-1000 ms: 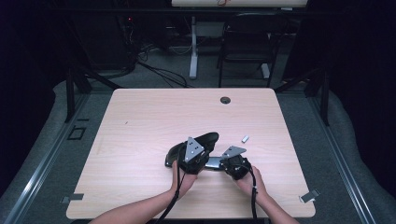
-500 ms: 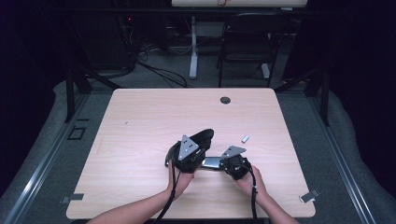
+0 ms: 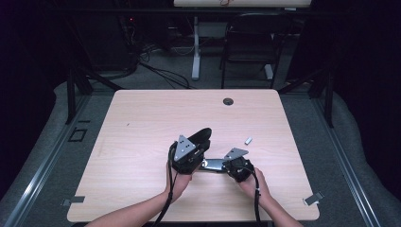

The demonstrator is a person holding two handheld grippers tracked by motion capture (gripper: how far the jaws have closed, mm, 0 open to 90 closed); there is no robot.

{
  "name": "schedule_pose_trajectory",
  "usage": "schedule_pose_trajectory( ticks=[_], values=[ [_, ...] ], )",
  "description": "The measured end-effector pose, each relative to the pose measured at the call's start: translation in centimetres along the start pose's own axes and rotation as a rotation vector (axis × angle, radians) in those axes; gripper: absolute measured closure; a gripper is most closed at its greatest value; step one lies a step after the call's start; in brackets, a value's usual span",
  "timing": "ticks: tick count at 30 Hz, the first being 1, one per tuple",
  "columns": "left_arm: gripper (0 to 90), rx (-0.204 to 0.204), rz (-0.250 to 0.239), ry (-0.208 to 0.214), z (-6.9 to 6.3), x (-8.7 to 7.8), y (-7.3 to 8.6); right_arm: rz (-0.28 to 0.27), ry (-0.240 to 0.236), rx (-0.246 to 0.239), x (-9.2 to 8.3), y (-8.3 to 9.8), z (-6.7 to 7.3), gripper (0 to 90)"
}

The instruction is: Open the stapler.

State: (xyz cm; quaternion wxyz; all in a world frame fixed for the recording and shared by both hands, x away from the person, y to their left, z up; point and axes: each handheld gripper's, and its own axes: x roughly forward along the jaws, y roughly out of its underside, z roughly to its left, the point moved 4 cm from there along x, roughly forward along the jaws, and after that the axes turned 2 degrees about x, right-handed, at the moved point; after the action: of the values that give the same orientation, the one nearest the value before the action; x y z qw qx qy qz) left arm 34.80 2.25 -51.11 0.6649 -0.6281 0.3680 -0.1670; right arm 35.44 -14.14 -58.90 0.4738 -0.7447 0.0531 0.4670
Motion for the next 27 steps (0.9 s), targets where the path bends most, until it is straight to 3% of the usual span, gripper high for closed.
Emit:
schedule_pose_trajectory(
  ticks=[8, 13, 27],
  values=[
    [88.7, 0.037, -0.002, -0.025, -0.1, 0.0, 0.0, 0.009, 0.000, -0.010, 0.0, 0.0, 0.0, 90.0],
    [89.0, 0.039, 0.009, -0.045, 0.0, -0.1, -0.1, 0.007, 0.002, -0.011, 0.0, 0.0, 0.0, 90.0],
    [88.9, 0.003, -0.024, -0.076, 1.2, -1.3, -1.0, 0.006, 0.027, -0.004, -0.1, 0.1, -0.4, 90.0]
  ],
)
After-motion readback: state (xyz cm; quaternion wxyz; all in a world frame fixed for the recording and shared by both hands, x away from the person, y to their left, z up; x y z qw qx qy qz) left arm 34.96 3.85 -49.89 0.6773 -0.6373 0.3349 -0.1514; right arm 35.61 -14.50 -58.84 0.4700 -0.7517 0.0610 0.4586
